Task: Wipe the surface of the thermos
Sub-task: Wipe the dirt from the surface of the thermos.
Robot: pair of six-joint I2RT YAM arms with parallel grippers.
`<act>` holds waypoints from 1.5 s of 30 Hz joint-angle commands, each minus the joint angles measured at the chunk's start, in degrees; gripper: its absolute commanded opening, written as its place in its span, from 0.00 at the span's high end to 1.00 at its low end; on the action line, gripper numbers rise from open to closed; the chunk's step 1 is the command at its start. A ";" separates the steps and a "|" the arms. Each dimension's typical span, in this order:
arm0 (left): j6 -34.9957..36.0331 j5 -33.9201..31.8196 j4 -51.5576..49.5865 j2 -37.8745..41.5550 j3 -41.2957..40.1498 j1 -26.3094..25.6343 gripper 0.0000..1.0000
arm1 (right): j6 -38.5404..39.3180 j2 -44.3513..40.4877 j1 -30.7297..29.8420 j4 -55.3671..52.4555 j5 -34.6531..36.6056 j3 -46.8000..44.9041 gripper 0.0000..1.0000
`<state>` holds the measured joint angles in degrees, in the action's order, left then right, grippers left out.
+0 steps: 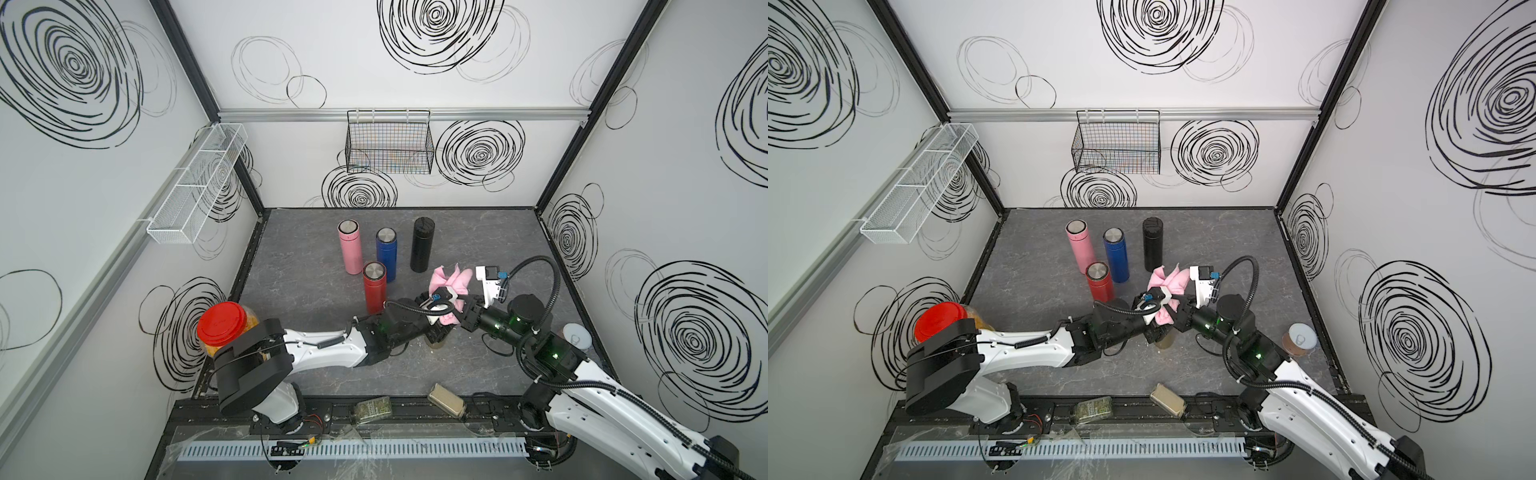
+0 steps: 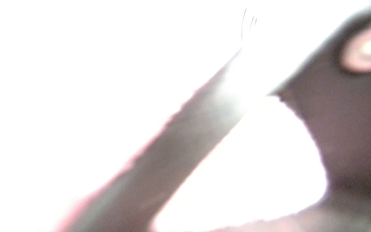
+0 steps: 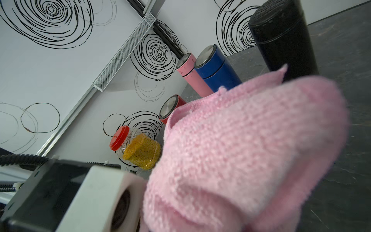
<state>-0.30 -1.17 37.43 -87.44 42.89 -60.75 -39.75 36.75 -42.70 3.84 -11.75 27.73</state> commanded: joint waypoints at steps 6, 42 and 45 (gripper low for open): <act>-0.38 -0.37 -1.59 -2.48 2.72 -0.08 1.00 | 2.87 5.35 -0.80 -6.40 0.58 -1.51 1.00; -47.17 -12.82 -16.96 3.63 12.13 5.71 1.00 | -5.27 -21.33 1.40 -5.97 2.58 -19.05 1.00; -48.92 -15.57 -19.50 4.03 13.53 5.39 1.00 | -5.68 -22.57 0.82 -0.97 -0.32 -20.60 1.00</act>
<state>-41.21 -13.96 16.49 -85.89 52.77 -55.66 -43.66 15.73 -41.47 -8.05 -7.62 7.51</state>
